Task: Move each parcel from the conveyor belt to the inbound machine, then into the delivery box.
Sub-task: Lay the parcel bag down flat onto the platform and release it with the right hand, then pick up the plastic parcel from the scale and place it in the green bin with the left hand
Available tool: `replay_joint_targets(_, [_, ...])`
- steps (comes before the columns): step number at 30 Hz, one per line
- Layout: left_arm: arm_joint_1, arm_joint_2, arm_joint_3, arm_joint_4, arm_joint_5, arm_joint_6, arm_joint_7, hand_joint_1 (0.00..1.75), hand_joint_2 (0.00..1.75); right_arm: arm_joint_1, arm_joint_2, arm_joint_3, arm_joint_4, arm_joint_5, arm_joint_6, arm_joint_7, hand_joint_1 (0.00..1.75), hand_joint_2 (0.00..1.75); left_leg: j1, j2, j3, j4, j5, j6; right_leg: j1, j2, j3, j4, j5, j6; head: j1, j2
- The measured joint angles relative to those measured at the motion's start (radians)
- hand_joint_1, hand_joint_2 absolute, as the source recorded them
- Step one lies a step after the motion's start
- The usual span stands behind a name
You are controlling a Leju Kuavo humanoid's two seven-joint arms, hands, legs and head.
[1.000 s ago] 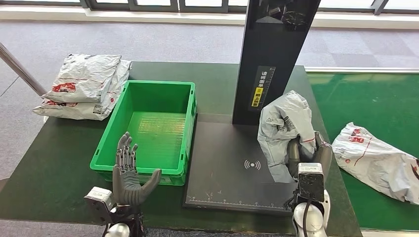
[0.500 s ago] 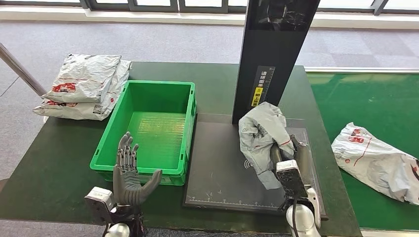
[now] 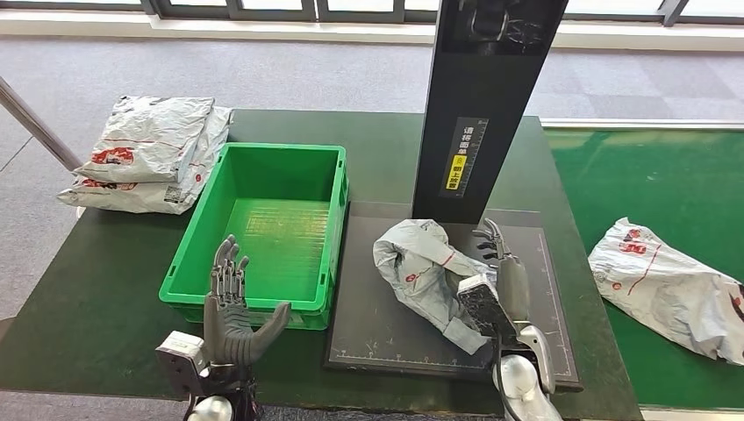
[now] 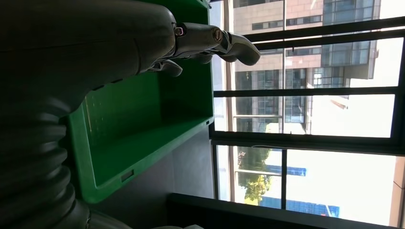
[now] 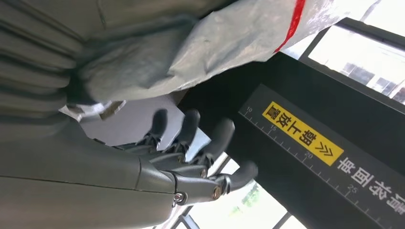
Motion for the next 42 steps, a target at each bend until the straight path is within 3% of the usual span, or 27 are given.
replay_joint_targets(23, [0.000,-0.001,0.000,-0.009,-0.008,0.028,0.000,0.00,1.75,-0.023,0.014,-0.020,0.051,0.003,-0.017,0.000,0.00,0.00,0.000,0.000,0.000,0.000,0.000,0.000,0.000,0.000,0.000,0.000,0.000,0.000,0.000,0.000])
replay_joint_targets(28, [-0.005,0.003,-0.025,-0.018,-0.081,0.136,0.000,0.00,1.75,-0.009,0.021,-0.065,0.018,-0.123,-0.027,-0.061,0.00,0.00,0.000,0.000,0.000,0.000,0.000,0.000,0.000,0.000,0.000,0.000,0.000,0.000,0.000,0.000])
replay_joint_targets(32, [-0.057,0.026,-0.164,-0.035,-0.246,0.304,0.000,0.00,1.75,0.001,0.035,-0.101,-0.032,-0.216,-0.101,-0.142,0.00,0.00,0.000,-0.001,0.000,0.001,0.000,0.000,0.000,-0.001,0.000,0.000,0.000,0.000,0.000,0.000])
replay_joint_targets(34, [-0.104,0.038,-0.253,-0.034,-0.386,0.337,0.005,0.00,1.75,0.003,0.047,-0.109,-0.062,-0.244,-0.171,-0.201,0.00,0.87,0.000,0.000,0.000,0.001,0.000,0.000,0.000,0.000,0.000,0.000,0.001,0.001,0.000,0.000])
replay_joint_targets(36, [-0.168,0.040,-0.331,-0.020,-0.546,0.313,0.039,0.00,1.75,0.004,0.061,-0.113,-0.099,-0.267,-0.276,-0.249,0.00,1.75,0.000,0.000,0.000,0.001,0.001,0.001,0.000,0.000,-0.001,0.000,0.002,0.001,0.000,0.000])
replay_joint_targets(39, [-0.295,0.023,-0.394,0.064,-0.686,0.251,0.125,0.00,1.75,0.006,0.076,-0.114,-0.176,-0.285,-0.447,-0.271,0.00,1.75,0.000,-0.001,0.000,0.001,0.002,0.002,-0.001,-0.001,0.000,0.000,0.003,0.001,0.000,0.000])
replay_joint_targets(42, [-0.425,-0.006,-0.405,0.213,-0.704,0.254,0.177,0.00,1.75,0.021,0.092,-0.115,-0.264,-0.267,-0.505,-0.274,0.00,1.75,0.000,0.000,0.001,0.001,0.003,0.002,-0.001,0.001,0.000,0.000,0.004,0.001,0.000,0.000])
